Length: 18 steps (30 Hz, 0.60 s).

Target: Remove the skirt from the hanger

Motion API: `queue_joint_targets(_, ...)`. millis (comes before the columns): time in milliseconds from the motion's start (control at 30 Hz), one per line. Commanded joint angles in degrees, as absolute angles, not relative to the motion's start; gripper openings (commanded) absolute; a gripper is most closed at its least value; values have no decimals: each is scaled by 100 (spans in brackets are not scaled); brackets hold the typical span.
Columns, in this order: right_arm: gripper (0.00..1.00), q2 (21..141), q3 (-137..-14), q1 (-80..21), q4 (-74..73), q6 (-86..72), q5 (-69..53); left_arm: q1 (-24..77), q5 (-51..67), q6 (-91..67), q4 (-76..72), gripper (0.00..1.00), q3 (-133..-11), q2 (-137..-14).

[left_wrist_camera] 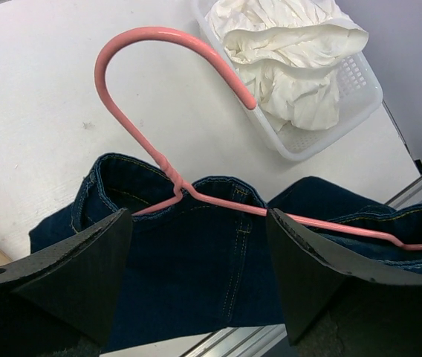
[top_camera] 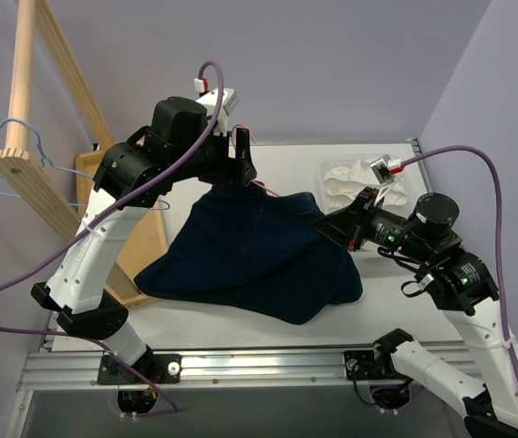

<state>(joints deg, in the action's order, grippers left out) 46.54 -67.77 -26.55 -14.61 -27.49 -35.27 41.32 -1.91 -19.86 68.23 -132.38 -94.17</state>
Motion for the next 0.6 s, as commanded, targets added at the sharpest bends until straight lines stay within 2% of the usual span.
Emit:
queue_joint_targets(0,0,4474,-7110,-2602,-756,-2883,-3560,4148,-202,-1925,6742,81,-13412,-9422)
queue_joint_targets(200,0,4386,-7119,-2602,-791,-2883,-3568,4043,-53,-2013,6505,80,-13280,-9466)
queue_joint_targets(567,0,4324,-7145,-2610,-747,-2997,-3498,3709,457,-2311,5872,68,-12753,-9281)
